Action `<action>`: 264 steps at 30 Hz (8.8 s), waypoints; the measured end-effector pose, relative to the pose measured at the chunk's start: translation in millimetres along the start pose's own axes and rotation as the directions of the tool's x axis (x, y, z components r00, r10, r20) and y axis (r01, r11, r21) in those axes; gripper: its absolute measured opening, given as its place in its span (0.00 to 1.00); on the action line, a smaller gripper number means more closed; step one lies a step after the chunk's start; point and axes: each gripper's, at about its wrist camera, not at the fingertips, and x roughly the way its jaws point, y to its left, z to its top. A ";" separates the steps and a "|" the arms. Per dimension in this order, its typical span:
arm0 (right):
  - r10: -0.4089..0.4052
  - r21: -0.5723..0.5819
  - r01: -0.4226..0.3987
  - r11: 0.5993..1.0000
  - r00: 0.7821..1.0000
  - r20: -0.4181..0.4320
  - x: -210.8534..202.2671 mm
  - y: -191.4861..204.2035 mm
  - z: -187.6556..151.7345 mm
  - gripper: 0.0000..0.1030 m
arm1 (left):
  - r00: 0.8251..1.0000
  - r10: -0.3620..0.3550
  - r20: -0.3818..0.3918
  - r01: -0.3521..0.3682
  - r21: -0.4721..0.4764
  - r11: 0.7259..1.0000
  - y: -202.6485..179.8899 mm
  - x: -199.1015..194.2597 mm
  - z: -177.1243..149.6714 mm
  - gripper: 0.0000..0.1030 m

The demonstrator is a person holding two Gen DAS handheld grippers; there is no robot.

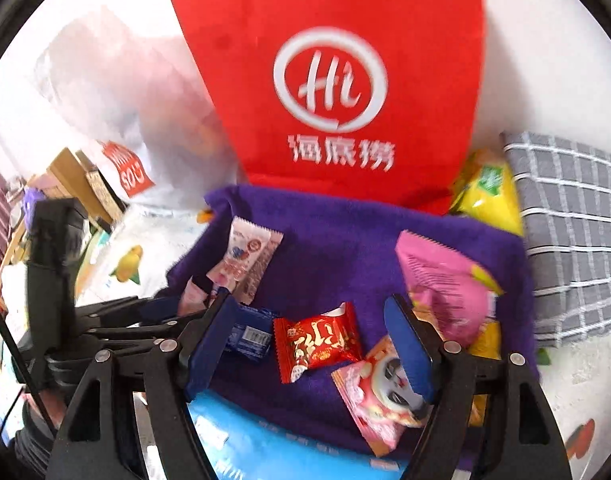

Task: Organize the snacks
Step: 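Lower both packets onto the purple towel, open both tools and withdraw, then grasp the green snack bag with the left tool while the right tool grasps the pink lychee packet, then lift both held packets and carry them over the purple towel, then lower both packets onto the purple towel and open both tools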

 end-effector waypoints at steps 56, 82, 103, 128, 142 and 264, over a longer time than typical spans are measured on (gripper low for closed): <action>0.003 0.284 0.070 0.956 0.968 -0.251 -21.7 48.0 -181.2 0.60 | 0.999 -0.012 0.049 0.010 0.035 0.999 37.6 -132.0 -190.4 0.58; -0.075 0.190 0.079 0.979 0.997 -0.025 -108.2 9.5 -212.0 0.50 | 0.996 -0.085 -0.009 0.085 0.091 0.992 -6.2 -117.8 -204.3 0.58; -0.194 0.130 0.190 0.973 0.981 0.020 -96.9 -44.6 -284.8 0.51 | 0.999 0.028 -0.046 -0.016 0.235 0.972 -100.9 -70.5 -236.6 0.71; -0.223 0.147 0.218 0.965 0.975 0.018 -105.4 -44.6 -288.9 0.50 | 0.999 0.028 0.031 -0.034 0.215 0.976 -78.4 -80.4 -233.7 0.48; -0.155 0.207 0.136 0.969 0.985 0.081 -148.8 -20.7 -272.0 0.50 | 0.996 -0.010 0.085 -0.008 0.209 0.978 -77.1 -125.0 -229.5 0.48; -0.057 -0.043 0.059 0.997 0.997 0.047 -18.9 -31.8 -2.6 0.68 | 0.992 0.078 0.102 -0.090 0.114 0.989 -35.3 -3.0 20.1 0.68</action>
